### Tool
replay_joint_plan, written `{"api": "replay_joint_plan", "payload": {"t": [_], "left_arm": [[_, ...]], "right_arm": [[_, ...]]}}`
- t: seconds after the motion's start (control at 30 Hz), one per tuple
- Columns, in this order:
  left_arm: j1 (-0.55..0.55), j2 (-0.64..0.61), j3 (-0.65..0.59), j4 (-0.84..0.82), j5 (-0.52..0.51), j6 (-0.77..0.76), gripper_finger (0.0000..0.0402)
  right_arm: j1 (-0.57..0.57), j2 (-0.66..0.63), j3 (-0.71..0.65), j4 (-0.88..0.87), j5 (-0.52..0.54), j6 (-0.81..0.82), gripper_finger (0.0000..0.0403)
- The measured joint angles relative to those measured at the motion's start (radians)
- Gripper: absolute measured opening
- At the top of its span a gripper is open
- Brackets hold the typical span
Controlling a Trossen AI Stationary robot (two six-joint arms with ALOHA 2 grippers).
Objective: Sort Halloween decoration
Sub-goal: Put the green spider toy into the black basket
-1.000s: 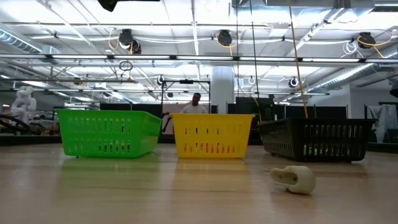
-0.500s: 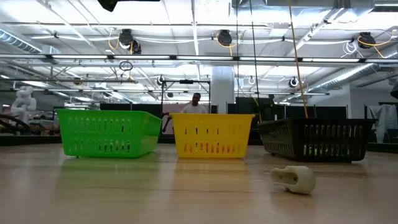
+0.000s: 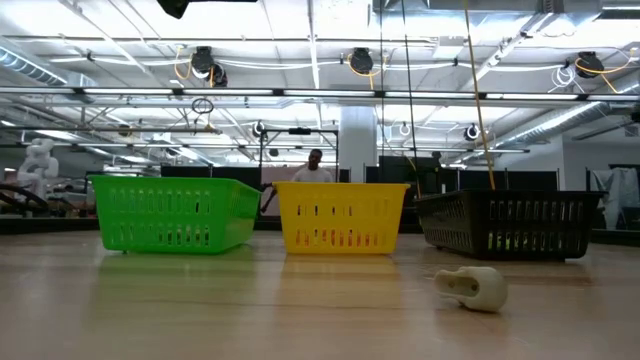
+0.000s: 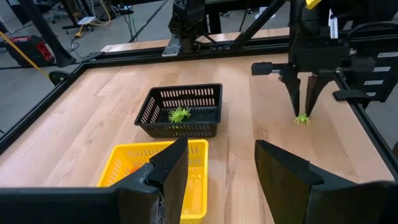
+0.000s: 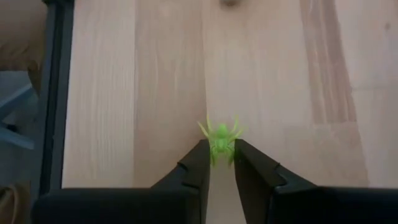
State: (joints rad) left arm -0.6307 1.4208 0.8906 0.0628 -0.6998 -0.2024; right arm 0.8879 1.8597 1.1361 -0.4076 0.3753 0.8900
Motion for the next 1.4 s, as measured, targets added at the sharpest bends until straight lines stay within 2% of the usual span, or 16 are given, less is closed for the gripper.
{"api": "replay_joint_plan", "payload": {"t": [0.3, 0.53, 0.73, 0.87, 0.97, 1.1, 1.17, 1.4], "left_arm": [[0.000, 0.000, 0.000, 0.000, 0.000, 0.000, 0.0184], [0.000, 0.000, 0.000, 0.000, 0.000, 0.000, 0.0184], [0.000, 0.000, 0.000, 0.000, 0.000, 0.000, 0.0184], [0.000, 0.000, 0.000, 0.002, 0.000, 0.000, 0.0184], [0.000, 0.000, 0.000, 0.007, 0.000, 0.000, 0.0184], [0.001, 0.000, 0.000, 0.008, 0.000, 0.000, 0.0184], [0.001, 0.000, 0.000, 0.010, 0.000, 0.000, 0.0184], [0.003, 0.000, 0.000, 0.014, -0.001, -0.001, 0.0184]], "right_arm": [[-0.025, -0.009, 0.088, -0.058, 0.011, -0.109, 0.0052], [-0.043, -0.132, 0.118, -0.117, 0.019, -0.192, 0.0052], [-0.029, -0.257, 0.108, -0.157, 0.137, -0.267, 0.0052], [-0.010, -0.310, 0.057, -0.114, 0.247, -0.311, 0.0052], [-0.003, -0.326, -0.014, -0.021, 0.323, -0.345, 0.0052], [-0.005, -0.329, -0.129, 0.197, 0.398, -0.417, 0.0052], [-0.014, -0.329, -0.193, 0.357, 0.435, -0.479, 0.0052], [-0.078, -0.330, -0.386, 0.972, 0.434, -0.817, 0.0052]]}}
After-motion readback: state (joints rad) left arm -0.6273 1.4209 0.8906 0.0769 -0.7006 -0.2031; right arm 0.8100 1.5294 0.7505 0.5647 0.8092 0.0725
